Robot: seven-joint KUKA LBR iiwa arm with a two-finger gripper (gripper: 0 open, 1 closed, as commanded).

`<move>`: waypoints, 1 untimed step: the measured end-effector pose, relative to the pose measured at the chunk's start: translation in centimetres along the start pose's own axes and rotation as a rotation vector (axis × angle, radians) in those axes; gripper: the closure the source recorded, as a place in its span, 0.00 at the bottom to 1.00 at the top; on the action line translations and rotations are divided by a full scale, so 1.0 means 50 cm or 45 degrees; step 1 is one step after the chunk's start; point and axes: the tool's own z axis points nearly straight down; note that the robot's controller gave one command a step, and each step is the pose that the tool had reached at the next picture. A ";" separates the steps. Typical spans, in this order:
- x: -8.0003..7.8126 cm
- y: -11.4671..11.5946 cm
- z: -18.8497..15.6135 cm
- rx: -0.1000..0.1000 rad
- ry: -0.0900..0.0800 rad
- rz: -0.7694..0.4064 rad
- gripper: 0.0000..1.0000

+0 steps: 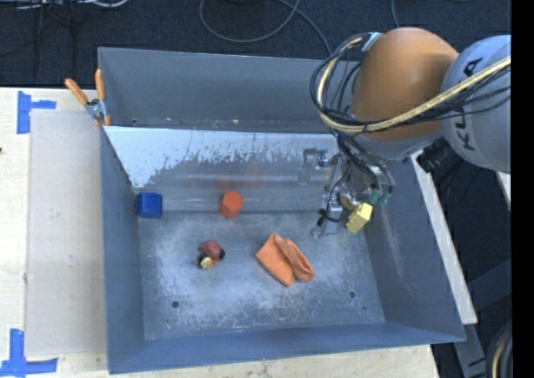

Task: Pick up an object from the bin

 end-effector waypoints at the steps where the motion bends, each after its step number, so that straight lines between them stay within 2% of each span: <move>1: -0.005 0.032 0.075 0.001 -0.006 -0.048 0.00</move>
Offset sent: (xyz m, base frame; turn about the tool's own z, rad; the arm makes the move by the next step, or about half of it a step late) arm -0.0255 0.0156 -0.1035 -0.0796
